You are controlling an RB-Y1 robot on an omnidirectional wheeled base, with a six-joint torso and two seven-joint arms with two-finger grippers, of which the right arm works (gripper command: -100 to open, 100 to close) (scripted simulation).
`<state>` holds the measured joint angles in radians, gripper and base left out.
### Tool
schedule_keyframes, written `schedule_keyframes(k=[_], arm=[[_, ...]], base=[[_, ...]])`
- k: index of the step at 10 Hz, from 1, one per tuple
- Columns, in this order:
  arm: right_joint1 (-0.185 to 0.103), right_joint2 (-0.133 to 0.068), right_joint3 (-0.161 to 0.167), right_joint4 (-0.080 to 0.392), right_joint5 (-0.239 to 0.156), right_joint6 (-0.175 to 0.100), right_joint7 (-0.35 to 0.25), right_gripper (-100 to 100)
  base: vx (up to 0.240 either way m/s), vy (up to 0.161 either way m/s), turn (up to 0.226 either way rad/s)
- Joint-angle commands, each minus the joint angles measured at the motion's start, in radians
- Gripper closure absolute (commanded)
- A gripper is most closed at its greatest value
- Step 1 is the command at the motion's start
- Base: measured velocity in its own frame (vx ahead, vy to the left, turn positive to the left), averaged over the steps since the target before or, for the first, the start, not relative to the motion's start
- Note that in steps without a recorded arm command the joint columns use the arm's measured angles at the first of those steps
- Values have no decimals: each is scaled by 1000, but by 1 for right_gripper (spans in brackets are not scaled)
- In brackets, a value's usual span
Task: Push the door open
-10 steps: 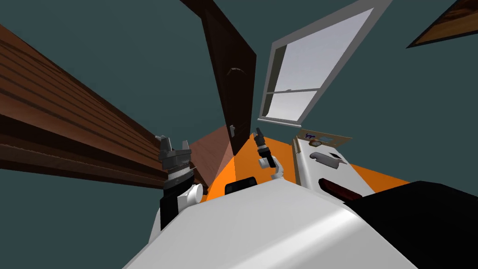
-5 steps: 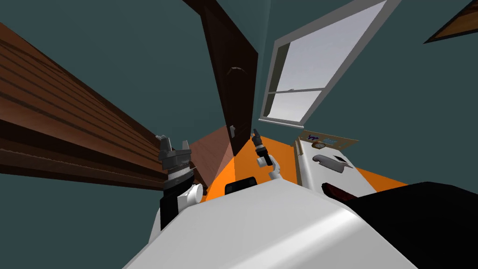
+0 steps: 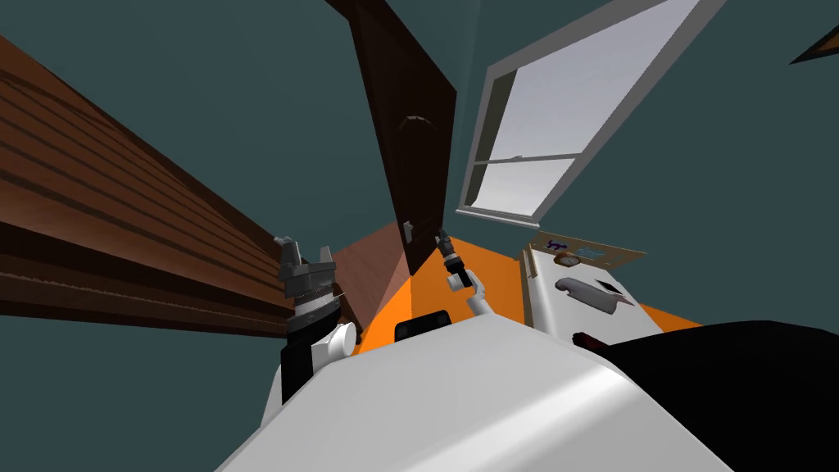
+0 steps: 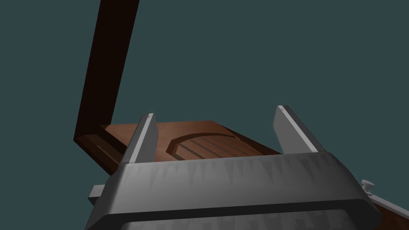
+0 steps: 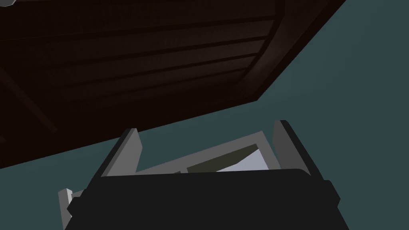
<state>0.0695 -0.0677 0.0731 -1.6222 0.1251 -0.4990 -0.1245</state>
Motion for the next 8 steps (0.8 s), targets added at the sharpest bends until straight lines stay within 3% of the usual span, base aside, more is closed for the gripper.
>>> schedule_keyframes(k=[1, 2, 3, 4, 6, 7, 8], arm=[[-35, -1, 7, 50, 7, -6, -15, -100], [-35, -1, 7, 66, 7, -6, -15, -100], [-62, -4, 14, 95, 13, -8, -28, -100], [-62, -4, 14, 111, 13, -8, -28, -100], [-115, -7, 29, 190, 25, -13, -56, -100], [-115, -7, 29, 202, 25, -13, -56, -100], [-142, -8, 36, 245, 31, -16, -69, -100]], base=[[51, -66, 65], [42, -49, 32], [49, -60, 39], [35, -49, 47], [51, -71, 84], [52, -65, 42], [49, -64, 42]])
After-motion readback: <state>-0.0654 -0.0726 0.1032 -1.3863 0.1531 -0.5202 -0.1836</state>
